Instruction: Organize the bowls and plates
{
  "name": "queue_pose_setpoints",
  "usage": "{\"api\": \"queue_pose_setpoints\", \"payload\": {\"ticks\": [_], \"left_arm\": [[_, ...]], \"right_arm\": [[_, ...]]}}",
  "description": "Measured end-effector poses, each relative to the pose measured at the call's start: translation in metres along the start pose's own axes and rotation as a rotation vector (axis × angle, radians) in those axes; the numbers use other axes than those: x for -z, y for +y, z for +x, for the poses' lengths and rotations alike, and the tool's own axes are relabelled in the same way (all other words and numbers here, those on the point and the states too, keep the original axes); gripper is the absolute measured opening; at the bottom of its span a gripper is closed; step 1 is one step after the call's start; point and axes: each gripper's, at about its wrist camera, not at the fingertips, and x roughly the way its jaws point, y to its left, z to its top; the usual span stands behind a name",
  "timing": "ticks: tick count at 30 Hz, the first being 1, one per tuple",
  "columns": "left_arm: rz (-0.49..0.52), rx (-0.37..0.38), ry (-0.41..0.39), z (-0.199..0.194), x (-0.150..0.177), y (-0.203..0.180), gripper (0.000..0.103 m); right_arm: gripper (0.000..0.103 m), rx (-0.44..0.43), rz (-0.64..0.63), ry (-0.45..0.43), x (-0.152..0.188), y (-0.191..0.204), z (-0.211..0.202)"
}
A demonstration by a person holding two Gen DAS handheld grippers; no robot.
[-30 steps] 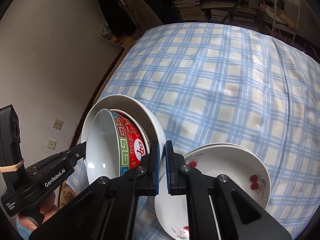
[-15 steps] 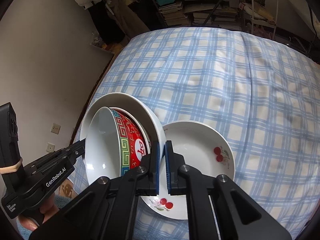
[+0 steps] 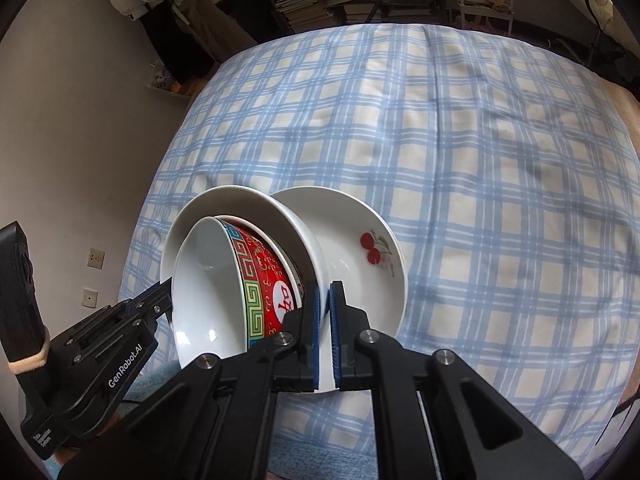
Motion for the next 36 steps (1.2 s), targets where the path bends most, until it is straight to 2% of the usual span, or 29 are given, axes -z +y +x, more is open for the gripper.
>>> {"api": "queue_pose_setpoints", "payload": {"ticks": [4, 7, 10, 14, 20, 21, 23, 25, 26, 27, 28, 29, 33, 34, 36], "left_arm": [[0.001, -0.008, 0.03, 0.014, 0.002, -0.002, 0.003], [0.031, -0.02, -0.025, 0.009, 0.002, -0.004, 0.006], [0.048, 0.008, -0.068, -0.003, -0.001, -0.007, 0.012], [0.021, -0.021, -0.044, 0.003, 0.001, 0.002, 0.012], [0.025, -0.064, -0.106, -0.018, 0.007, 0.01, 0.016], [0.032, -0.071, -0.116, -0.023, 0.009, 0.01, 0.018], [0.046, -0.074, -0.136, -0.032, 0.013, 0.01, 0.022], [0.063, -0.094, -0.166, -0.042, 0.019, 0.008, 0.034], [0.076, -0.112, -0.188, -0.048, 0.023, 0.007, 0.039], [0.089, -0.133, -0.217, -0.055, 0.027, 0.005, 0.049], [0.103, -0.15, -0.251, -0.063, 0.031, 0.004, 0.056], [0.115, -0.165, -0.286, -0.071, 0.035, 0.003, 0.059], [0.132, -0.163, -0.393, -0.103, 0.047, 0.002, 0.085], [0.134, -0.176, -0.419, -0.11, 0.05, 0.001, 0.09], [0.144, -0.204, -0.455, -0.122, 0.054, 0.0, 0.093]], "right_arm": [[0.008, 0.014, -0.001, 0.032, 0.004, -0.007, 0.014], [0.007, 0.018, -0.02, 0.038, 0.005, -0.009, 0.022], [0.007, -0.015, -0.022, 0.023, 0.001, -0.01, 0.019], [0.007, 0.001, -0.045, -0.017, 0.002, -0.008, 0.008], [0.011, 0.006, -0.081, -0.076, 0.008, -0.003, -0.013], [0.013, 0.01, -0.092, -0.088, 0.01, -0.001, -0.018], [0.025, 0.022, -0.105, -0.114, 0.014, 0.001, -0.027], [0.045, 0.029, -0.117, -0.155, 0.019, 0.002, -0.039], [0.046, 0.027, -0.119, -0.179, 0.023, 0.002, -0.046], [0.049, 0.024, -0.119, -0.194, 0.026, 0.001, -0.052], [0.052, 0.021, -0.121, -0.208, 0.029, 0.001, -0.058], [0.054, 0.017, -0.126, -0.224, 0.032, 0.001, -0.064], [0.073, 0.029, -0.163, -0.336, 0.049, 0.005, -0.092], [0.079, 0.033, -0.167, -0.365, 0.053, 0.005, -0.098], [0.087, 0.041, -0.17, -0.422, 0.061, 0.006, -0.112]]}}
